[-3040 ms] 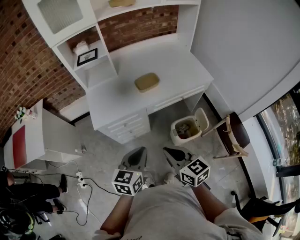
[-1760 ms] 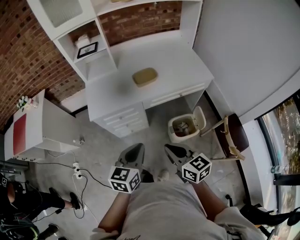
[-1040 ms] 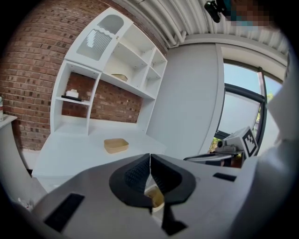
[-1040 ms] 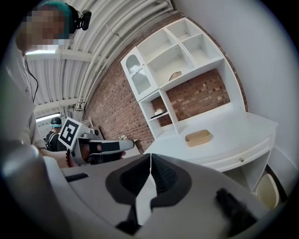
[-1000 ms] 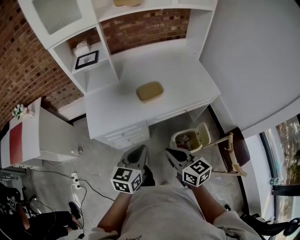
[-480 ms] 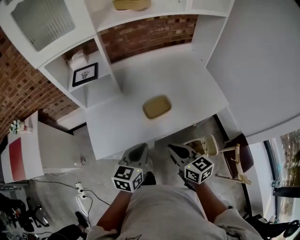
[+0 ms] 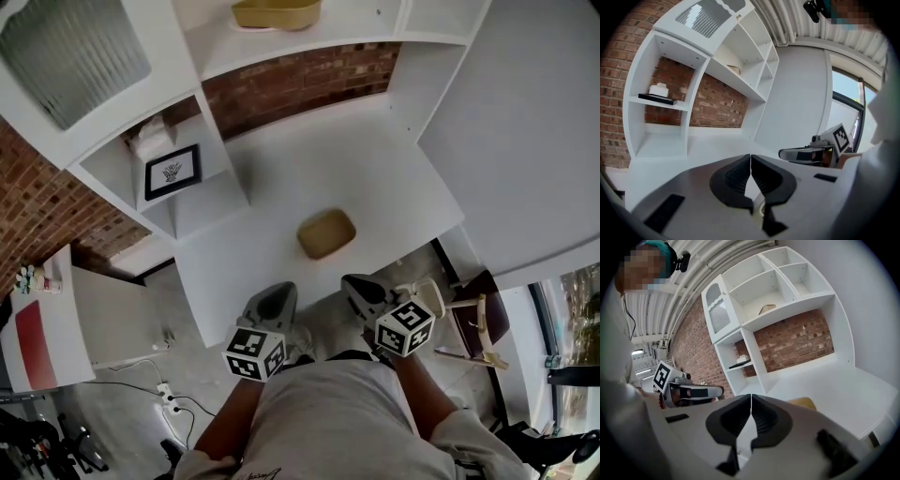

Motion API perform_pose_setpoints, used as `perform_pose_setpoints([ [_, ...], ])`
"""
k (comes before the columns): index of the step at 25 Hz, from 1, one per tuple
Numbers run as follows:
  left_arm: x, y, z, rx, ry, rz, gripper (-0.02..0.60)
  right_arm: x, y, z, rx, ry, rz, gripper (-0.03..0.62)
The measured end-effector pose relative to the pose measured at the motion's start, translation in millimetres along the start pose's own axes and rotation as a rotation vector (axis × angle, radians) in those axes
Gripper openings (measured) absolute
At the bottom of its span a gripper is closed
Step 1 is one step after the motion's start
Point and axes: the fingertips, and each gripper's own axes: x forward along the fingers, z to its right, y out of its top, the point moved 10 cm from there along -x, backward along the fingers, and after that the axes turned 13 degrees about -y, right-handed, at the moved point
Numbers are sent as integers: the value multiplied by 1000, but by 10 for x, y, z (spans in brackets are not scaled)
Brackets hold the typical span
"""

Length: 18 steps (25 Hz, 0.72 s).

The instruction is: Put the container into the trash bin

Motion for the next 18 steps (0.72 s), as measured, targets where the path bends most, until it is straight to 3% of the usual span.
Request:
perform_pose_setpoints([
  [9,15,80,-328,-34,20,22,17,316,158,77,-19,-20,-9,28],
  [18,353,172,-497,-61,41,9,17,433,326,480,-28,-42,-20,28],
])
